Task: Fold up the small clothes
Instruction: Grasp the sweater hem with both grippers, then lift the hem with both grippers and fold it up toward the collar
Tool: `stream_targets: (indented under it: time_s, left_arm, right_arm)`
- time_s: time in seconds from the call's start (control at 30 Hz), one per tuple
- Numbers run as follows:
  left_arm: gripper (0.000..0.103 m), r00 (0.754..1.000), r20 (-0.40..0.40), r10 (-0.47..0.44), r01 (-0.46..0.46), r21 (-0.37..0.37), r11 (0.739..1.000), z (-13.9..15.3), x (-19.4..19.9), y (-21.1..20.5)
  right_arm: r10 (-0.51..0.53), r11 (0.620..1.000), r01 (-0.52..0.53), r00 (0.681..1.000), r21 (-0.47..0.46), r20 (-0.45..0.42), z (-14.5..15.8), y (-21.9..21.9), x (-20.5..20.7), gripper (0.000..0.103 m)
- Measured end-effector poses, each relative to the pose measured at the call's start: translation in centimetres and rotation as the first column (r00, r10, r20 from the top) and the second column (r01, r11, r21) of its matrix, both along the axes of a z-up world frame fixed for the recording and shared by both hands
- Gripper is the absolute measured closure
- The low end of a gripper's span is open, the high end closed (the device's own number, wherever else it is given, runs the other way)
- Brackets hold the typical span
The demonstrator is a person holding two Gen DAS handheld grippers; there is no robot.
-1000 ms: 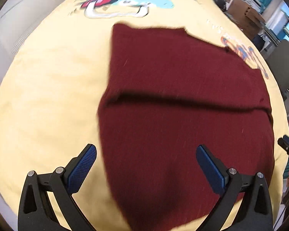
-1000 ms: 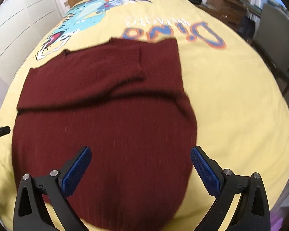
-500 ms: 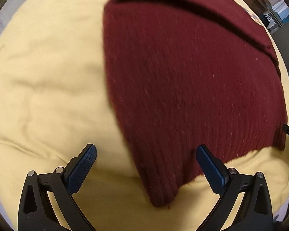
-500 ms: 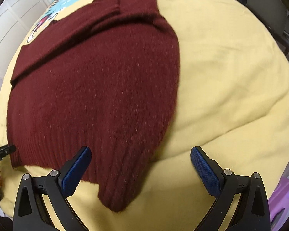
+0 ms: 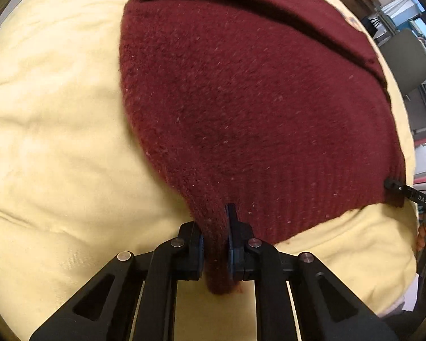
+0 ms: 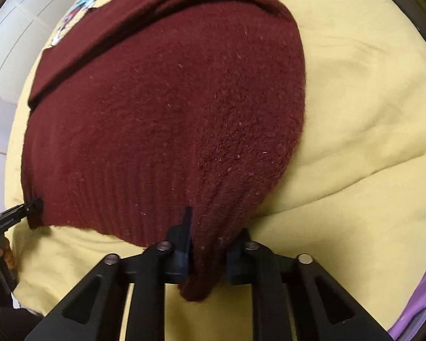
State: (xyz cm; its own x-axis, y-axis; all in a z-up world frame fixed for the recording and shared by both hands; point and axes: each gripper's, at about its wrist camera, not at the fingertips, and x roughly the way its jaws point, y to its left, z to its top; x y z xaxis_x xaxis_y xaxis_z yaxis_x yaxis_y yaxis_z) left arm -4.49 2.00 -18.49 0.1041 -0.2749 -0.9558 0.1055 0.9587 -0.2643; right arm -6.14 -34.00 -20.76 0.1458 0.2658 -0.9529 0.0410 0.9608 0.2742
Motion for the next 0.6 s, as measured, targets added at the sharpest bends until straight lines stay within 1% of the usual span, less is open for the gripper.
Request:
stream_targets:
  time_s: [0.13, 0.23, 0.33, 0.37, 0.43, 0.47, 0.53, 0.6]
  left_arm:
    - [0.094, 0.999, 0.051, -0.02, 0.021, -0.027, 0.999, 2.2, 0.0, 0.6]
    - [0.094, 0.994, 0.107, -0.001, 0.008, -0.06, 0.998, 4.9, 0.6, 1.2]
    - [0.094, 0.986, 0.165, 0.028, -0.012, -0.101, 0.995, 7.6, 2.3, 1.9]
    - [0.094, 0.981, 0.19, 0.043, -0.019, -0.125, 0.992, 8.7, 2.8, 2.3]
    - [0.094, 0.973, 0.222, 0.067, -0.032, -0.16, 0.987, 10.3, 3.7, 2.6]
    - [0.094, 0.967, 0.243, 0.081, -0.038, -0.176, 0.984, 11.3, 5.2, 3.0]
    - [0.094, 0.956, 0.279, 0.096, -0.045, -0.184, 0.982, 12.7, 6.8, 3.4]
    - [0.094, 0.946, 0.305, 0.109, -0.054, -0.183, 0.982, 13.8, 8.1, 3.4]
  right_arm:
    - [-0.02, 1.0, 0.019, 0.997, 0.014, 0.069, 2.7, -1.1, 0.5, 0.089]
    - [-0.039, 0.999, 0.036, 0.991, 0.028, 0.127, 5.1, -1.9, 1.3, 0.089]
    - [-0.058, 0.998, 0.051, 0.981, 0.043, 0.185, 7.2, -2.7, 2.6, 0.089]
    - [-0.072, 0.997, 0.064, 0.975, 0.046, 0.212, 8.0, -2.9, 3.1, 0.09]
    - [-0.086, 0.996, 0.076, 0.963, 0.049, 0.256, 9.4, -2.8, 4.8, 0.09]
    - [-0.091, 0.996, 0.081, 0.957, 0.049, 0.276, 10.2, -2.9, 5.5, 0.09]
    - [-0.092, 0.996, 0.083, 0.947, 0.043, 0.308, 11.3, -2.7, 6.4, 0.09]
    - [-0.098, 0.995, 0.087, 0.939, 0.046, 0.33, 12.4, -2.1, 8.3, 0.09]
